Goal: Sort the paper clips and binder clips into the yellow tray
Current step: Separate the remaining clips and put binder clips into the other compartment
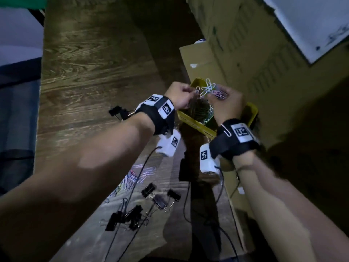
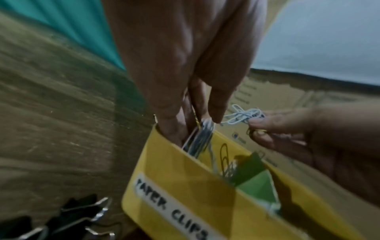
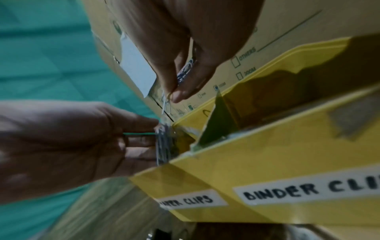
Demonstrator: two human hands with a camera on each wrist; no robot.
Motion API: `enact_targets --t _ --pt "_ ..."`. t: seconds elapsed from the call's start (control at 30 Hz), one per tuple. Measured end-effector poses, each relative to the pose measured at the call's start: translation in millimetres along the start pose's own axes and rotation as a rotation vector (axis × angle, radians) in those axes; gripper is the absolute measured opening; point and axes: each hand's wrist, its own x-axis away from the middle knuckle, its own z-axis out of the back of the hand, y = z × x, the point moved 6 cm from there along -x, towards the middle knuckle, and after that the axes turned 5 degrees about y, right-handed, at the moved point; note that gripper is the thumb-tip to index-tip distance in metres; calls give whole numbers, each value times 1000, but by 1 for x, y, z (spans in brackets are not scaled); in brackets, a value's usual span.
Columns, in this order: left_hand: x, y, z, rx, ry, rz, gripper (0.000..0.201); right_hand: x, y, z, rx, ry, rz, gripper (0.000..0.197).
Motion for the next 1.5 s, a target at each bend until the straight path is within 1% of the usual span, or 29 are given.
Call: enact_targets --t 0.07,0.13,0.2,0.3,0.37,0.43,0.47,0.5,0.57,0.63,0.7,0.73,0.77,0.83,0.87,0.9,0.93,0.97,1.03,1.07,1.13,1.2,1.23,1.27,1.33,1.37,1.4,1.43,1.5 --pt "-3 -9 -5 -230 -69 -20 19 -5 5 -5 133 -16 47 33" --pt "0 -8 -2 -291 -88 -50 22 -6 4 -12 247 -66 102 31" --pt "7 -4 6 -156 -59 -65 20 -5 2 -21 334 -132 148 33" --pt "21 -10 30 67 6 -46 20 -2 1 -29 342 -276 148 38" --pt "32 -21 59 144 54 -57 21 3 -3 -30 361 -332 185 38" --pt "45 -41 97 190 123 -56 21 11 -7 -29 345 -333 221 32" --pt "51 -55 119 173 173 -48 23 18 -10 -28 310 -319 238 29" --pt "59 -71 144 100 226 -41 26 27 -15 -28 262 -312 262 30" --pt "74 -104 187 -169 270 -42 37 51 -30 -35 212 -354 363 41" --pt "90 -135 208 -480 198 -8 39 83 -45 -54 248 -478 491 46" --pt "105 -159 207 -696 96 7 32 117 -53 -83 310 -691 569 45" --pt "112 -165 200 -755 71 -15 28 134 -51 -100 362 -812 589 45" --pt "118 -169 193 -792 57 -70 30 151 -46 -116 431 -929 597 46" --pt "128 -176 170 -825 -7 -228 48 181 -31 -143 591 -1110 625 55" --pt "129 -184 162 -841 -27 -291 52 192 -22 -153 685 -1176 640 60" --pt "131 -193 156 -852 -38 -309 53 202 -14 -162 791 -1227 655 65" --pt "134 -198 152 -868 -61 -293 52 209 -5 -170 900 -1265 671 69" --pt "138 -205 149 -905 -79 -274 53 213 2 -176 997 -1283 697 72" --pt "150 -220 147 -1024 -143 -243 62 215 8 -187 1117 -1258 739 75" --pt "157 -229 149 -1066 -170 -265 66 212 10 -190 1135 -1225 732 76" --pt "172 -239 158 -1046 -207 -369 69 202 14 -193 1128 -1149 686 77" --pt "188 -246 171 -964 -191 -471 71 197 16 -189 1081 -1076 673 76" --pt "194 -247 180 -930 -151 -489 70 197 15 -185 1031 -1029 683 73" --pt "199 -249 192 -906 -74 -475 68 200 13 -178 969 -968 694 67" --pt "204 -251 220 -880 150 -343 61 207 18 -162 894 -849 663 50" --pt "205 -257 231 -867 243 -255 56 212 27 -154 902 -821 594 42" --pt "205 -262 238 -851 308 -179 51 217 38 -146 930 -818 508 39" --pt "204 -265 241 -831 336 -111 45 222 49 -141 966 -831 426 43" --pt "202 -267 231 -768 320 -22 37 233 64 -136 1005 -848 339 59"
